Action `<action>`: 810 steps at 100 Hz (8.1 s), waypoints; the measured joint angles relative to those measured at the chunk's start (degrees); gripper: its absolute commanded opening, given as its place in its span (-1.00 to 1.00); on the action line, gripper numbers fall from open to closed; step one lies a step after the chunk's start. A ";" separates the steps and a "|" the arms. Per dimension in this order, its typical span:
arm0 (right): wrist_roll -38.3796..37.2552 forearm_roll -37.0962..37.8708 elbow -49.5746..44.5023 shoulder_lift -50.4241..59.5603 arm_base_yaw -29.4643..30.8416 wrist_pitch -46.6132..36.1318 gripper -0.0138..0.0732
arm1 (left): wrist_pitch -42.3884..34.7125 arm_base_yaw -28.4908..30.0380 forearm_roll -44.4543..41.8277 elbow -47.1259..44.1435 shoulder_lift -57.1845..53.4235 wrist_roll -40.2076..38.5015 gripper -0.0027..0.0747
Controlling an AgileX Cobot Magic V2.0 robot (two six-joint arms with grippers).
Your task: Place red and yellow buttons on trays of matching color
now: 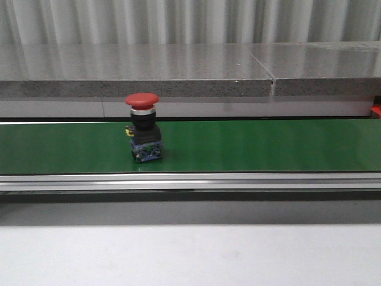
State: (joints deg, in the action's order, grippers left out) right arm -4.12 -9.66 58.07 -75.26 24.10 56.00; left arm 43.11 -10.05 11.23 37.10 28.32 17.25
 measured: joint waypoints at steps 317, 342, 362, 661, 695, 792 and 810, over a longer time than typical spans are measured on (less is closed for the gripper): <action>3.76 1.07 -8.10 7.25 -18.22 -4.61 0.68 | 0.00 0.00 0.03 0.00 0.00 -0.09 -0.99; 7.34 1.20 -3.77 5.20 -25.85 0.30 0.68 | 0.00 0.00 0.03 0.00 0.00 -0.09 -0.99; 11.84 1.20 1.16 1.44 -31.72 3.31 0.68 | 0.00 0.00 0.03 0.00 0.00 -0.09 -0.99; 0.38 -1.13 13.29 -25.42 3.12 -21.04 -0.39 | 0.00 0.00 0.03 0.00 0.00 -0.09 -0.99; 0.27 -3.04 13.29 -28.42 3.12 -23.09 -0.21 | 0.00 0.00 0.03 0.00 0.00 -0.09 -0.99; 4.75 -3.49 13.29 -16.38 0.58 -18.56 -0.46 | 0.00 0.00 0.03 0.00 0.00 -0.09 -0.99; 5.31 -0.44 13.29 -12.64 -4.24 -16.80 -0.84 | 0.00 0.00 0.03 0.00 0.00 -0.09 -0.99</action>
State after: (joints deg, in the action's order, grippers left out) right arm 1.19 -10.10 71.36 -87.90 19.86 39.20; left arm 43.11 -10.05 11.26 37.10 28.32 17.16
